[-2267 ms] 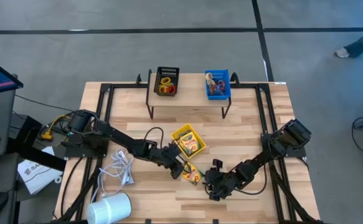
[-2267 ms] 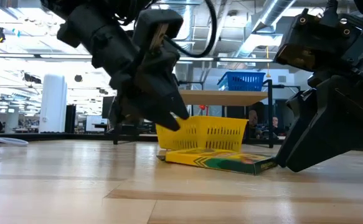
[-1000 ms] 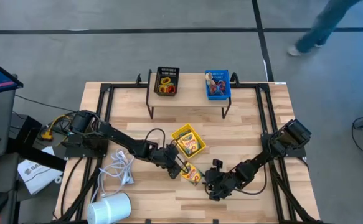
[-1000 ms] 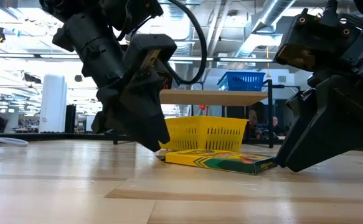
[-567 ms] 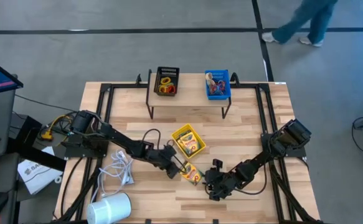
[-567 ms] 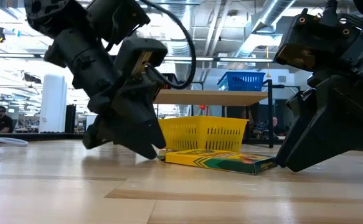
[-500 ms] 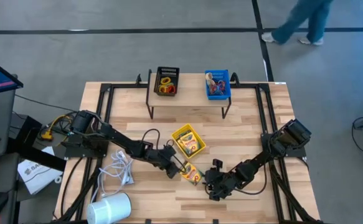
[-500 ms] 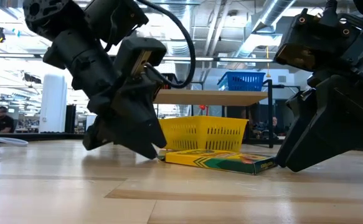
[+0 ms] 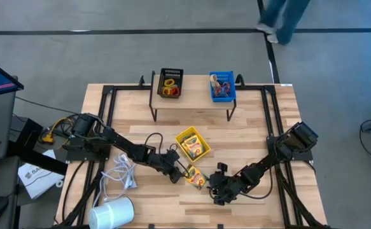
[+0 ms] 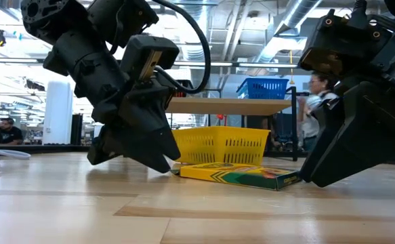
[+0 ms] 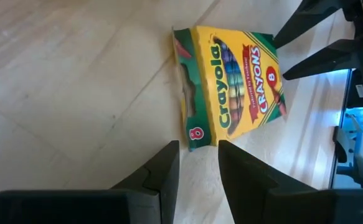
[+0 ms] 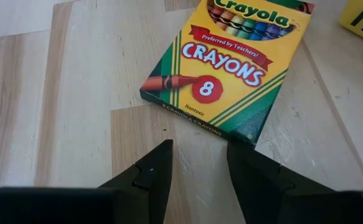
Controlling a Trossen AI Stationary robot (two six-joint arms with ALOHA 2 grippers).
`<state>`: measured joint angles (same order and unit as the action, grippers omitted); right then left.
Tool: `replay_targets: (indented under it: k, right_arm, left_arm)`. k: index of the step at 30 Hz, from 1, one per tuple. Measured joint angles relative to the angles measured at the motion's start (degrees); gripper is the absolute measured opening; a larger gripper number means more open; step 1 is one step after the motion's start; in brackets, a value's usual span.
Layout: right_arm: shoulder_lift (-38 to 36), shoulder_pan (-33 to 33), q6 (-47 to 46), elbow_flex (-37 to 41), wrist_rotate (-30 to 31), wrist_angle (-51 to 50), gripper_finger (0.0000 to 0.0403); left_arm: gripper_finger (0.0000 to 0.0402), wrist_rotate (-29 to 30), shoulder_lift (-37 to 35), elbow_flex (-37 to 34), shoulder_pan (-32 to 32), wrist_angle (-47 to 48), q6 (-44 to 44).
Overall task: Pick & Place Office Desk Supplies
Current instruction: Put the yellow crayon box into the yellow bin
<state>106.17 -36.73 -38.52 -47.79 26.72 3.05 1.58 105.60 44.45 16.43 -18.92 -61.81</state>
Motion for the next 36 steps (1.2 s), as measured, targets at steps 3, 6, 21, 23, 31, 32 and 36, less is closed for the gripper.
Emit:
replay_targets:
  k: [3, 6, 21, 23, 31, 32, 36]
  right_arm:
    - [0.0, 0.0, 0.0, 0.0, 0.0, 0.0, 0.0150]
    - [0.0, 0.0, 0.0, 0.0, 0.0, 0.1, 0.0150]
    - [0.0, 0.0, 0.0, 0.0, -0.1, 0.3, 0.0150]
    - [0.0, 0.0, 0.0, 0.0, -0.1, 0.2, 0.0150]
    - [0.0, 0.0, 0.0, 0.0, -0.1, 0.3, 0.0150]
    - [0.0, 0.0, 0.0, 0.0, -0.1, 0.2, 0.0150]
    - [0.0, 0.0, 0.0, 0.0, 0.0, 0.2, 0.0150]
  left_arm:
    - [0.0106, 0.0, 0.0, 0.0, 0.0, 0.0, 0.0]
    - [0.0106, 0.0, 1.0, 0.0, 0.0, -1.4, -0.1]
    - [0.0106, -1.0, 3.4, 0.2, 0.0, -4.7, -0.1]
    - [0.0106, -1.0, 3.4, 0.2, 0.0, -4.7, -0.1]
    - [0.0106, -1.0, 3.5, 0.2, 0.0, -3.8, -0.2]
    - [0.0106, -1.0, 3.5, 0.2, 0.0, -3.5, -0.2]
    - [0.0106, -1.0, 3.5, 0.2, 0.0, -3.3, -0.2]
